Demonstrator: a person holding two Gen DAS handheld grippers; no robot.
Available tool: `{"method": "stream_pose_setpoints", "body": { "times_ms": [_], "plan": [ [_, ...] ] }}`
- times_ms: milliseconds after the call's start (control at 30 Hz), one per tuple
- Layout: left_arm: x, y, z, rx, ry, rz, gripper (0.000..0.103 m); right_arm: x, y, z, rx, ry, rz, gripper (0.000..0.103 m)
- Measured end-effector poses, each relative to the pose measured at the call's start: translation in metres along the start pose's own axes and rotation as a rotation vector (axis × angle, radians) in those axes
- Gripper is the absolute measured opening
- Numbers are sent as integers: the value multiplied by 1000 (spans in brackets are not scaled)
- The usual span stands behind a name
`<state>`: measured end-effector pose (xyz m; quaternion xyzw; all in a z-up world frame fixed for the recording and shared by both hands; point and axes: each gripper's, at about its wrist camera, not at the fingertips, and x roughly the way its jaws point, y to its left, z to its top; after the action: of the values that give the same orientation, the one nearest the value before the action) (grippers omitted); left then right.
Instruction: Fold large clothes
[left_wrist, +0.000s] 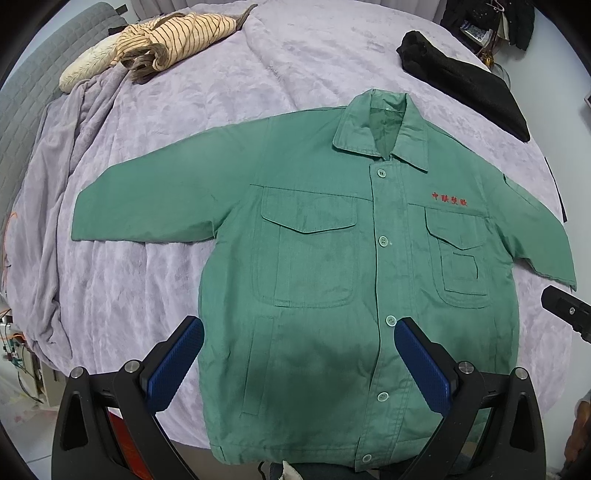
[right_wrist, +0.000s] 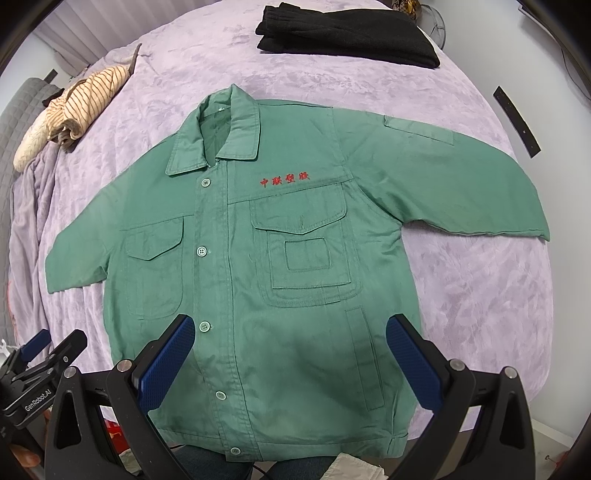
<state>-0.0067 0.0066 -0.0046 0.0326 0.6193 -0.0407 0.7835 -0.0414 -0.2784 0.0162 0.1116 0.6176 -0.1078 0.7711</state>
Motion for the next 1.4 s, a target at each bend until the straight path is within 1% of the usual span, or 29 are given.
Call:
{"method": "stream_pose_setpoints", "body": {
  "times_ms": [100,200,233,267,300,333,367,400,433,467,500,533,633,667,800,867,900,933,967,1000,1033,1067,1100,1133,1167,1200,1233,1300,1400],
  "plan": [
    [8,10,-2,-25,32,-23,103,2,1,-2,8,1,4,103],
    [20,27,-1,-56,32,-26,103,6,3,-3,18,-9,22,103],
    [24,35,0,-65,25,-3,103,8,5,-3,17,-15,39,103],
    [28,44,1,-82,4,-9,103,11,9,-4,14,-17,51,103],
    [32,56,2,-95,-24,2,103,15,13,-4,9,-14,62,103],
    [36,67,3,-117,-58,-23,103,21,18,-4,1,-4,71,103],
    [44,81,6,-144,-70,-40,103,27,24,-5,-9,8,75,103],
    [50,96,8,-165,-102,-55,103,34,31,-6,-21,19,78,103],
    [56,111,11,-185,-128,-66,103,41,40,-8,-34,32,81,103],
    [66,131,15,-214,-139,-68,103,48,48,-9,-46,43,83,103],
    [73,145,20,-239,-176,-91,103,55,58,-11,-59,53,84,103],
    [84,163,24,-270,-178,-104,103,62,67,-14,-74,62,86,103],
    [111,224,37,-348,-215,-91,103,83,95,-20,-115,86,92,103],
    [121,252,42,-389,-234,-76,103,89,103,-22,-130,91,93,103],
    [163,332,50,-552,-234,-42,103,110,134,-26,-191,94,94,103],
    [181,375,52,-640,-244,-63,103,120,146,-27,-213,101,88,103],
    [188,392,53,-665,-243,-55,103,124,150,-27,-219,108,86,103],
    [198,395,53,-679,-227,-47,103,128,155,-27,-224,117,85,103],
    [202,410,55,-693,-235,-44,103,132,159,-27,-227,121,85,103],
    [205,415,56,-708,-243,-46,101,135,162,-27,-231,128,88,103],
    [207,411,57,-723,-253,-36,95,139,166,-27,-235,133,85,103],
    [203,416,58,-729,-272,-23,72,142,169,-28,-237,139,84,103],
    [200,423,60,-726,-276,-38,42,144,171,-29,-237,144,86,103],
    [202,425,65,-726,-273,-85,28,146,172,-29,-235,150,87,103],
    [200,425,69,-726,-287,-126,7,148,173,-30,-232,153,88,103],
    [201,415,76,-721,-288,-136,7,148,173,-31,-226,156,93,103],
    [194,411,81,-695,-304,-126,7,148,173,-31,-220,158,98,103],
    [178,394,93,-616,-343,-143,7,147,170,-31,-211,150,100,103],
    [141,347,110,-490,-410,-214,7,140,161,-31,-199,116,104,103]
  ]
}}
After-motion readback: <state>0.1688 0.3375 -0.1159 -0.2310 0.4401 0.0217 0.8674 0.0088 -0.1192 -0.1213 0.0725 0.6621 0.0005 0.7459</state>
